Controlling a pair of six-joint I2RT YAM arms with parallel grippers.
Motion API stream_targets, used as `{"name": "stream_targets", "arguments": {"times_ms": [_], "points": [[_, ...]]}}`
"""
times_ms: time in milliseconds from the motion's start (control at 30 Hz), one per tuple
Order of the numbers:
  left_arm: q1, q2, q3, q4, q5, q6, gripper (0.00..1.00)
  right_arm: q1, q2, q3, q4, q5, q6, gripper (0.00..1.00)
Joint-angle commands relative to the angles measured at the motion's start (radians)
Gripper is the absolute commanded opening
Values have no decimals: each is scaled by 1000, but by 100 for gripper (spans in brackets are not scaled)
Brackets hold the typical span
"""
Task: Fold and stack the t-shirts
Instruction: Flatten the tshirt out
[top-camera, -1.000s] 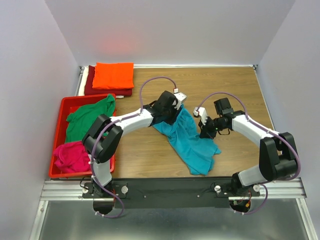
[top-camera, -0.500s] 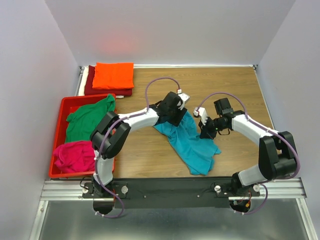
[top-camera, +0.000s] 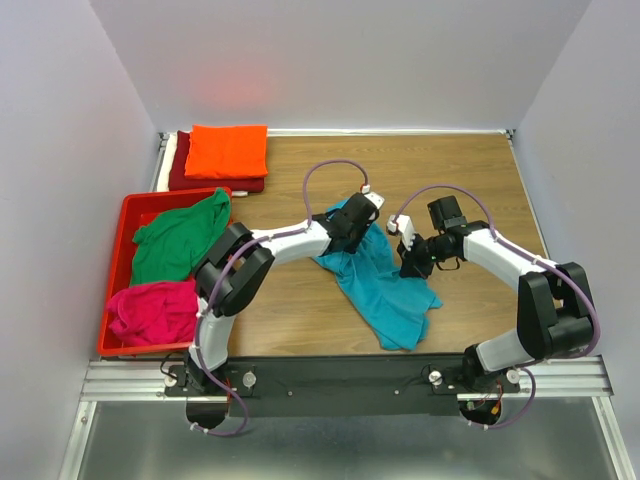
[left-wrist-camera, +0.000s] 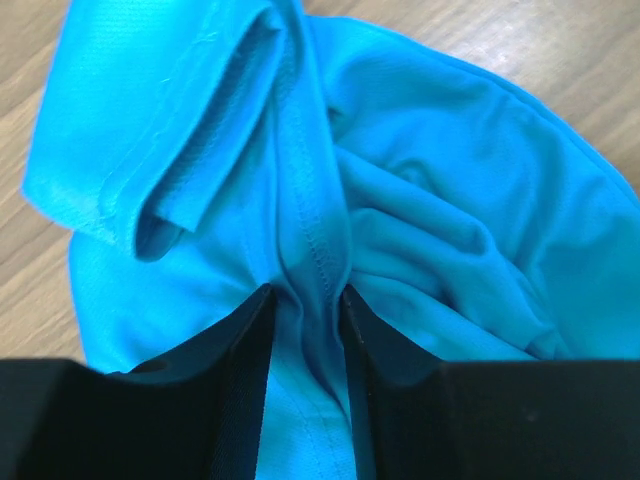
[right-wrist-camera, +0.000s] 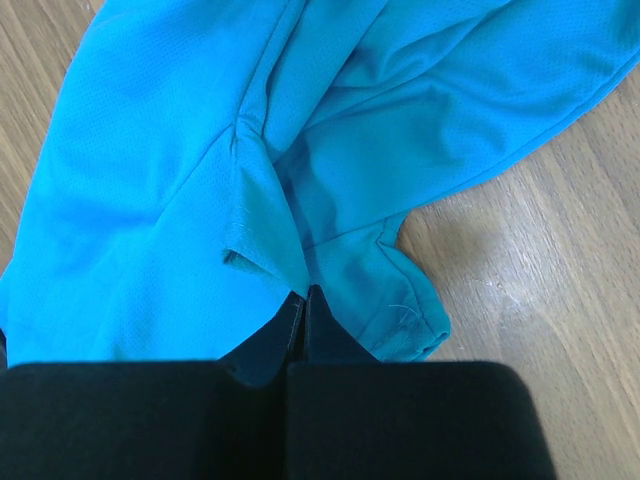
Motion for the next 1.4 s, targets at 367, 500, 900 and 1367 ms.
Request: {"name": "stream_targets", "arguments": {"times_ms": [367, 500, 900, 1367], "points": [[36, -102, -51, 35, 39, 5, 17, -5, 12, 28, -29, 15, 0, 1], [54, -92, -71, 51, 68, 10, 17, -10, 12, 28, -29, 14, 0, 1], [65, -54, -77, 81, 108, 17, 40, -11, 13, 30, -29, 14, 0, 1], [102, -163, -102, 92, 116, 37, 0, -20, -34, 92, -29, 78, 58, 1]]}}
